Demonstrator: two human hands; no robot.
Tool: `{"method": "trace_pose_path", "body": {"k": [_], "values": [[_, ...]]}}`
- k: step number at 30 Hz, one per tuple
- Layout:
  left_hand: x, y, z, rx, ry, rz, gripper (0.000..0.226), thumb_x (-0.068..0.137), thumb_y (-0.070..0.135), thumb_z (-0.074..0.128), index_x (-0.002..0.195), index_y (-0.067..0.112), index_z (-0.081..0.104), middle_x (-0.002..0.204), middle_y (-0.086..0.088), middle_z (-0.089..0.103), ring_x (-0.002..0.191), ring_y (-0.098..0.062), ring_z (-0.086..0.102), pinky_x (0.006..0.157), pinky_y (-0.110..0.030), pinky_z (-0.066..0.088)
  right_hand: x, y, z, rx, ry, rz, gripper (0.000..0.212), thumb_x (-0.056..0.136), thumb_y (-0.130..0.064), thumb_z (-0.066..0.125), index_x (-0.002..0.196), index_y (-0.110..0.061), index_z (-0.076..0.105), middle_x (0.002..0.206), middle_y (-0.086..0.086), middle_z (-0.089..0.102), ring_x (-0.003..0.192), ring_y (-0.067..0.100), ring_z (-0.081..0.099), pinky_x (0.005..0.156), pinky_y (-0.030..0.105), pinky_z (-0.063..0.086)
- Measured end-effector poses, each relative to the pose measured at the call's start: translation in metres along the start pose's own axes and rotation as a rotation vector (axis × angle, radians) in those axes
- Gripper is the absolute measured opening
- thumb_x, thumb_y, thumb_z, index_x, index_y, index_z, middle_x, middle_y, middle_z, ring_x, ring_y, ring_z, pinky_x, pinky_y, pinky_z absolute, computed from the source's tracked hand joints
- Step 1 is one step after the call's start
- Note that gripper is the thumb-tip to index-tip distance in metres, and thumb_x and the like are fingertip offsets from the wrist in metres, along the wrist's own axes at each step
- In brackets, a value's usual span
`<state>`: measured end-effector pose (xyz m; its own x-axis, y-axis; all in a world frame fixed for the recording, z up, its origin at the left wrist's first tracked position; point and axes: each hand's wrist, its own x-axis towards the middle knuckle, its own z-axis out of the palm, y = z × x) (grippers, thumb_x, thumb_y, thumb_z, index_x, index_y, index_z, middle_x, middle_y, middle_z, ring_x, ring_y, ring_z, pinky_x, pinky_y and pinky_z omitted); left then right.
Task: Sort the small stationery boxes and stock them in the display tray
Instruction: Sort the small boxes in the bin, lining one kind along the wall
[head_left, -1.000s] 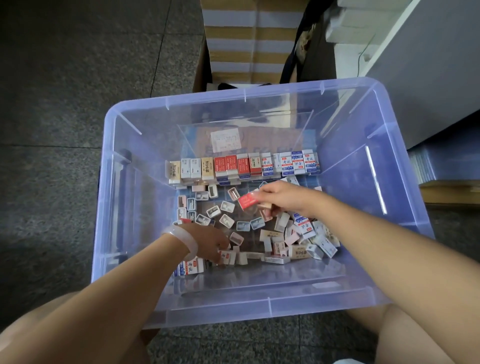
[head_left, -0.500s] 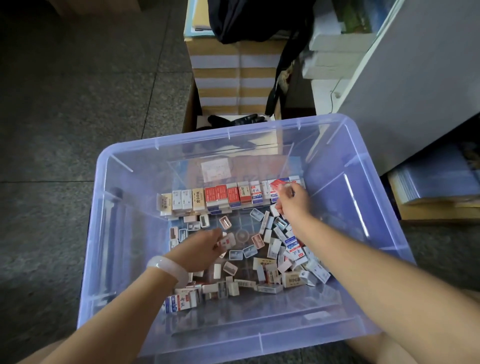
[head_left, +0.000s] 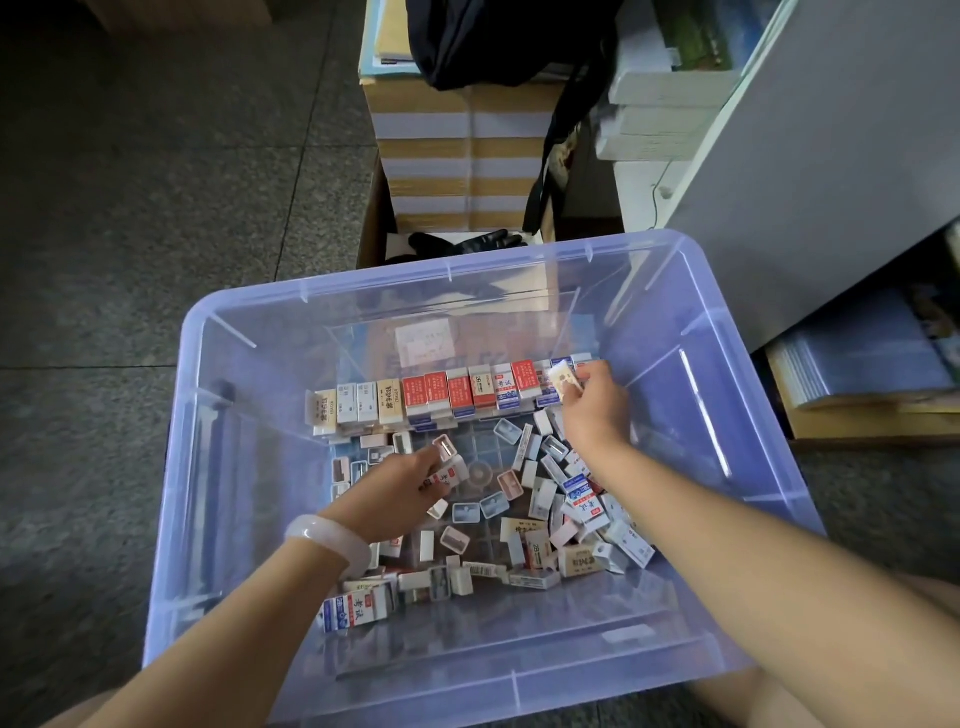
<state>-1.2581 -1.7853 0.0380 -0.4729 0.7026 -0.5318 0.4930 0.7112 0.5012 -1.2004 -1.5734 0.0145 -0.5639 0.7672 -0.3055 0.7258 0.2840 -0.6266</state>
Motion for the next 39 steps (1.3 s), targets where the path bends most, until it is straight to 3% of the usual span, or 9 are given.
{"method": "trace_pose_path", "body": {"k": [6,10,12,15,18,25,28,34,39], "values": [[0.000,0.000,-0.001,-0.021,0.013,0.016,0.011,0.098,0.022,0.048,0.093,0.015,0.041,0.073,0.008,0.049,0.059,-0.004,0.047,0.052,-0.014,0.038,0.001,0.004,0.004,0.253,-0.176,0.043,0.033,0.088,0.006,0.049,0.119,0.000,0.059,0.114,0.015,0.063,0.103,0.029,0.061,0.090,0.042,0.051],[0.001,0.005,-0.004,-0.098,0.037,-0.004,0.009,0.097,0.019,0.050,0.091,0.017,0.044,0.073,0.012,0.050,0.061,0.000,0.049,0.052,-0.013,0.040,0.005,0.008,0.001,0.239,-0.311,0.067,0.050,0.092,0.006,0.040,0.138,-0.013,0.044,0.109,0.004,0.059,0.087,0.020,0.060,0.069,0.029,0.049],[0.002,0.011,-0.006,-0.353,0.060,-0.067,0.010,0.096,0.015,0.051,0.087,0.017,0.048,0.082,0.003,0.058,0.068,-0.005,0.058,0.061,-0.017,0.049,0.006,0.006,0.002,0.178,-0.302,0.029,0.050,0.093,0.004,0.039,0.139,-0.014,0.043,0.117,0.005,0.055,0.085,0.016,0.054,0.071,0.027,0.047],[0.002,0.022,-0.012,-1.170,0.097,-0.201,0.010,0.096,0.005,0.048,0.098,0.010,0.055,0.106,-0.016,0.063,0.089,-0.019,0.067,0.074,-0.025,0.058,-0.008,-0.007,-0.002,0.010,-0.202,-0.135,0.036,0.096,-0.009,0.042,0.131,-0.013,0.051,0.121,0.006,0.054,0.101,0.020,0.056,0.082,0.029,0.046],[0.002,0.023,-0.017,-1.563,0.091,-0.201,0.023,0.097,0.006,0.044,0.116,0.000,0.055,0.118,-0.022,0.062,0.104,-0.027,0.065,0.082,-0.028,0.057,-0.033,-0.026,0.000,0.143,-0.526,-0.223,0.034,0.100,-0.025,0.041,0.130,-0.014,0.051,0.120,-0.001,0.056,0.096,0.005,0.052,0.078,0.019,0.042],[0.002,0.025,-0.014,-1.431,0.075,-0.188,0.024,0.099,0.009,0.042,0.116,0.008,0.058,0.108,-0.012,0.069,0.098,-0.022,0.067,0.084,-0.029,0.056,-0.048,-0.028,0.019,0.379,-0.696,-0.089,0.031,0.094,-0.012,0.051,0.124,-0.018,0.054,0.108,-0.001,0.061,0.095,0.015,0.062,0.072,0.023,0.054],[0.004,0.029,-0.011,-1.358,0.084,-0.204,0.021,0.098,0.012,0.043,0.115,0.010,0.057,0.105,-0.011,0.067,0.099,-0.023,0.066,0.081,-0.029,0.055,-0.042,-0.024,0.019,0.411,-0.613,-0.018,0.023,0.094,-0.011,0.051,0.116,-0.018,0.056,0.107,0.002,0.064,0.093,0.018,0.065,0.077,0.030,0.057],[0.004,0.024,-0.010,-1.224,0.164,-0.269,0.017,0.098,0.013,0.046,0.110,0.010,0.057,0.099,-0.007,0.065,0.087,-0.016,0.066,0.066,-0.022,0.056,0.004,0.004,0.004,0.359,0.013,0.115,0.019,0.092,-0.007,0.054,0.110,-0.010,0.051,0.103,0.013,0.066,0.083,0.028,0.067,0.077,0.045,0.056],[0.006,0.026,-0.008,-1.174,0.165,-0.262,0.018,0.097,0.010,0.046,0.112,0.005,0.056,0.098,-0.008,0.064,0.086,-0.018,0.064,0.067,-0.021,0.057,0.013,0.013,0.006,0.213,0.057,0.079,0.013,0.090,-0.002,0.054,0.102,-0.007,0.058,0.104,0.012,0.066,0.091,0.029,0.065,0.078,0.043,0.056]]}}
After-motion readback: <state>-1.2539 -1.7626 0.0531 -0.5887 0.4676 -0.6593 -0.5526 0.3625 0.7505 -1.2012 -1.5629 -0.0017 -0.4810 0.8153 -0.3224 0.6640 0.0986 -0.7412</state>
